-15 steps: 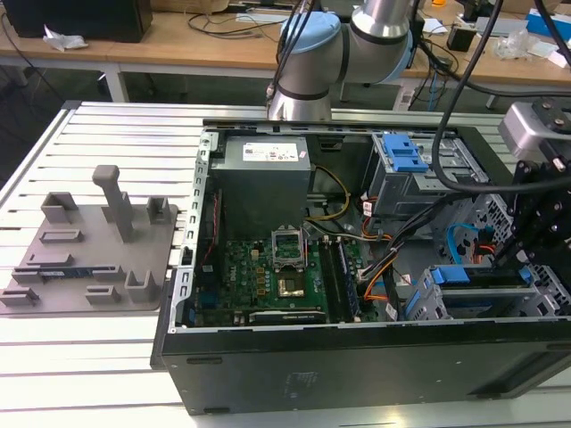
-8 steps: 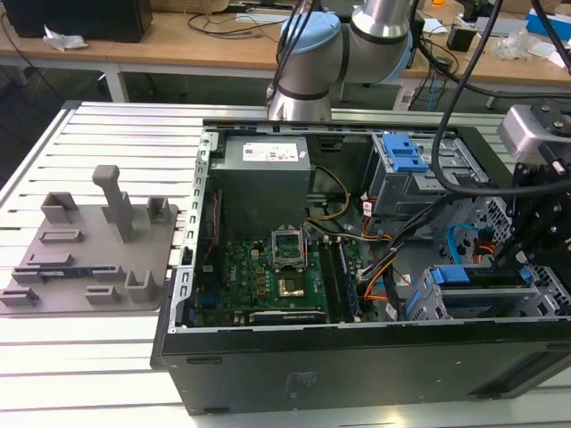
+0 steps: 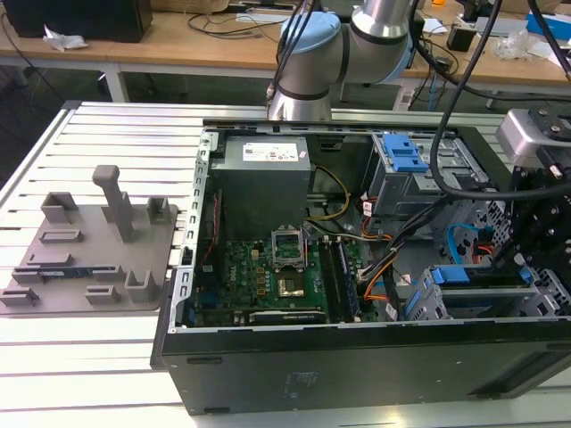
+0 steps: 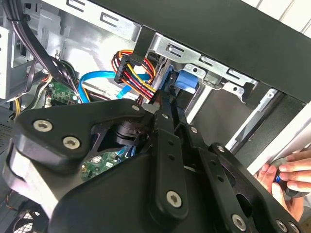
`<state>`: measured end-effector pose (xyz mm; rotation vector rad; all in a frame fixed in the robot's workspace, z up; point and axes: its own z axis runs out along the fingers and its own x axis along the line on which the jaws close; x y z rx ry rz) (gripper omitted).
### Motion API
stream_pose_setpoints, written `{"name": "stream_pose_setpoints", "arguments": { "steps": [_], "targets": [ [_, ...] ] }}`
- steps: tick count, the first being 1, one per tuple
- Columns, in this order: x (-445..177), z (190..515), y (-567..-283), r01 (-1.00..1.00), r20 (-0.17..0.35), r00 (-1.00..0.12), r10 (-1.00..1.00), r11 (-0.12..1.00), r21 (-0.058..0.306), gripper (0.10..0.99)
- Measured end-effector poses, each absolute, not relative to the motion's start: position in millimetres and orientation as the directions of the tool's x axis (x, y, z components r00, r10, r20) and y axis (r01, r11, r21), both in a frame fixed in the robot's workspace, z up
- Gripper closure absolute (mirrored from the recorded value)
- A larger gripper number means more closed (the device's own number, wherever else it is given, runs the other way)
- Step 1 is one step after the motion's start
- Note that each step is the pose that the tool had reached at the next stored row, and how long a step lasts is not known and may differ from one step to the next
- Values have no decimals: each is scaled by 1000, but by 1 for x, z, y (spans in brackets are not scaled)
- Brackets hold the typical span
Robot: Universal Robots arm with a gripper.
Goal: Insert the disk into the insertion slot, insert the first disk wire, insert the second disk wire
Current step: 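Insert the first disk wire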
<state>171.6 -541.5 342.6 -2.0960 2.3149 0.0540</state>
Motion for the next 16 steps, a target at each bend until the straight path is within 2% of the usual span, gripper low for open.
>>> {"name": "stream_pose_setpoints", "arguments": {
  "steps": [14,15,16],
  "targets": [
    [172,336,-542,-996,-37,-89,-995,89,14,918],
    [172,336,-542,-996,-37,-89,-995,89,14,910],
    [172,336,-542,-996,-37,-89,-995,89,13,851]
  ]
}}
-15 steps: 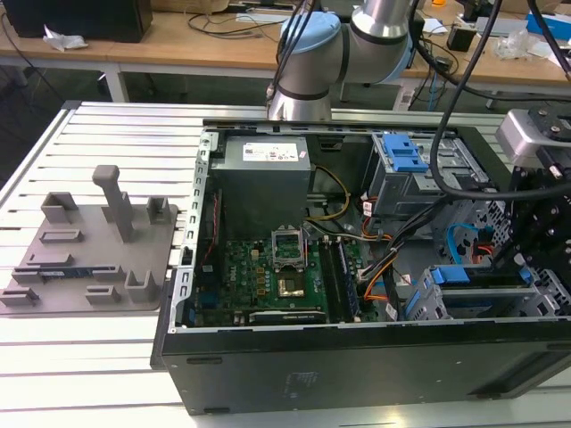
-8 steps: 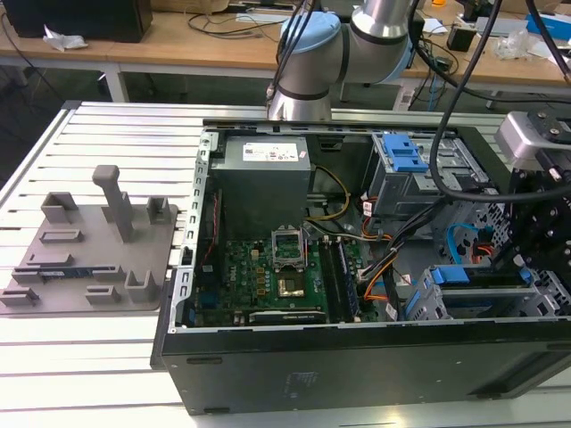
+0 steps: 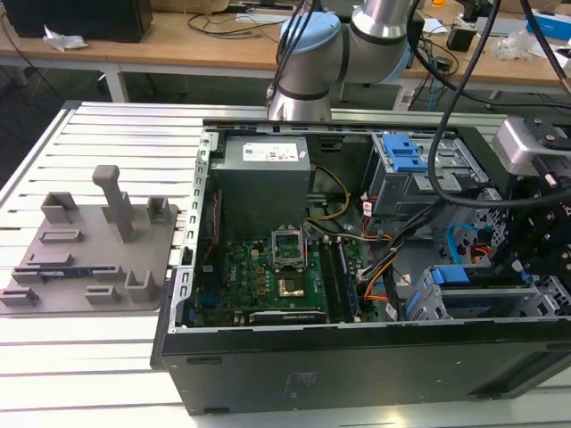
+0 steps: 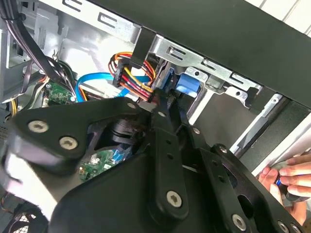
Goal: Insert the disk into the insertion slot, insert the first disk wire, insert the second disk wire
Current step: 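Insert the first disk wire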
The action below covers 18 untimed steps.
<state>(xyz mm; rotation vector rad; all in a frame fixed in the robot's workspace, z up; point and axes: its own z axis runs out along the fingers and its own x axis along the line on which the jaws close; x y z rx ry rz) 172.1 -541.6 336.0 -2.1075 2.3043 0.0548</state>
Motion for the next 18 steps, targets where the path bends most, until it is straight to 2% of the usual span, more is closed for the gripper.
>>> {"name": "stream_pose_setpoints", "arguments": {
  "steps": [2,6,18],
  "targets": [
    [172,350,-542,-996,-37,-89,-995,89,13,722],
    [172,374,-541,-996,-36,-89,-995,89,13,722],
    [172,375,-539,-996,-31,-89,-996,89,13,722]
  ]
}}
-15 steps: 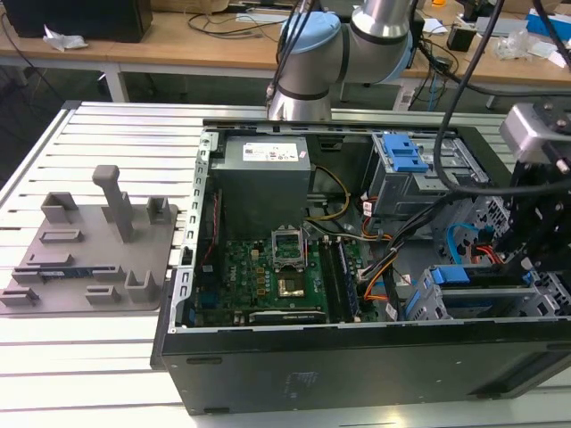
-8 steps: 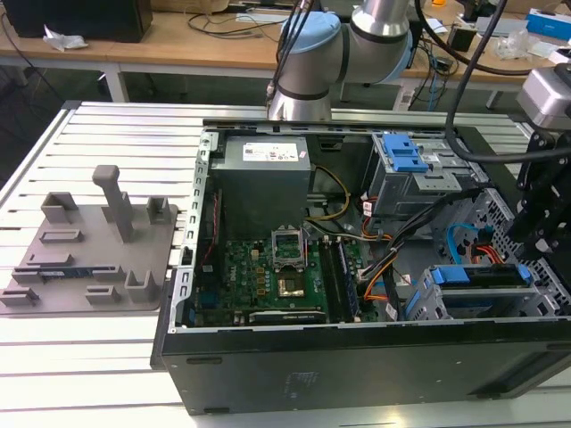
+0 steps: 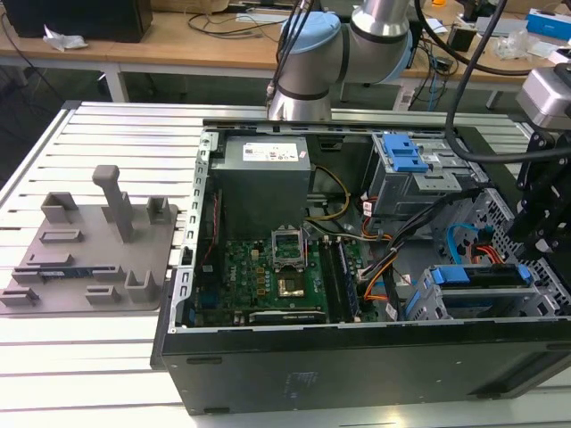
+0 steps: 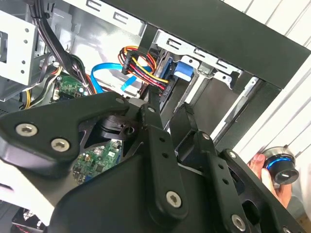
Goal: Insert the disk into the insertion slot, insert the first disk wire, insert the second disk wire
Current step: 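Insert the second disk wire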
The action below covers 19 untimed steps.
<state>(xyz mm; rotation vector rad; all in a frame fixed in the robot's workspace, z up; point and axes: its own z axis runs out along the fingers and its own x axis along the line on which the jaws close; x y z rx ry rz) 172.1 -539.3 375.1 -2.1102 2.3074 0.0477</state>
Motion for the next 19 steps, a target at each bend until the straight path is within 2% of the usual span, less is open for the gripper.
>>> {"name": "stream_pose_setpoints", "arguments": {
  "steps": [13,16,19],
  "targets": [
    [172,375,-537,-996,-26,-89,-996,89,12,722],
    [172,377,-526,-996,20,-89,-996,89,10,722],
    [172,377,-516,-996,99,-88,-991,90,16,722]
  ]
}}
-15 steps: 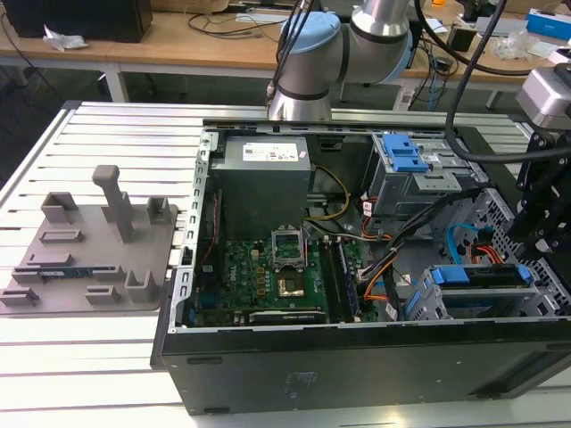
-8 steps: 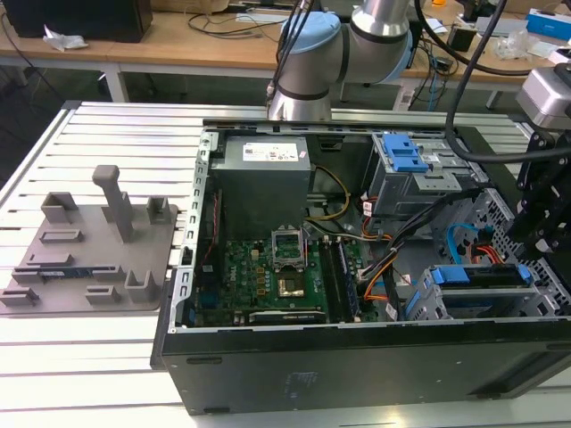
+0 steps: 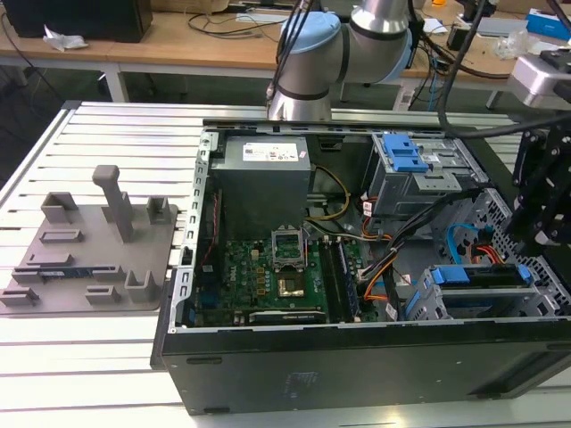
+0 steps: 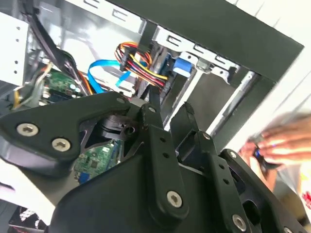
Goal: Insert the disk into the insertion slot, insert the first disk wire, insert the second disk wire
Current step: 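Insert the second disk wire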
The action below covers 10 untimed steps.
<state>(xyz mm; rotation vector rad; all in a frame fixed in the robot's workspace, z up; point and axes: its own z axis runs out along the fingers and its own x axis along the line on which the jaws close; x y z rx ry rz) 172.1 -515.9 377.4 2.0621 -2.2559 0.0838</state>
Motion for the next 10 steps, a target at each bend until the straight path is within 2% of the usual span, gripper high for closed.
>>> {"name": "stream_pose_setpoints", "arguments": {
  "steps": [4,5,6,10],
  "targets": [
    [172,377,-496,-996,176,-87,-980,92,19,722],
    [172,377,-482,-995,237,-85,-968,93,22,722],
    [171,377,-474,-995,272,-85,-959,94,20,722],
    [154,372,-464,-995,307,-85,-948,95,16,722]
  ]
}}
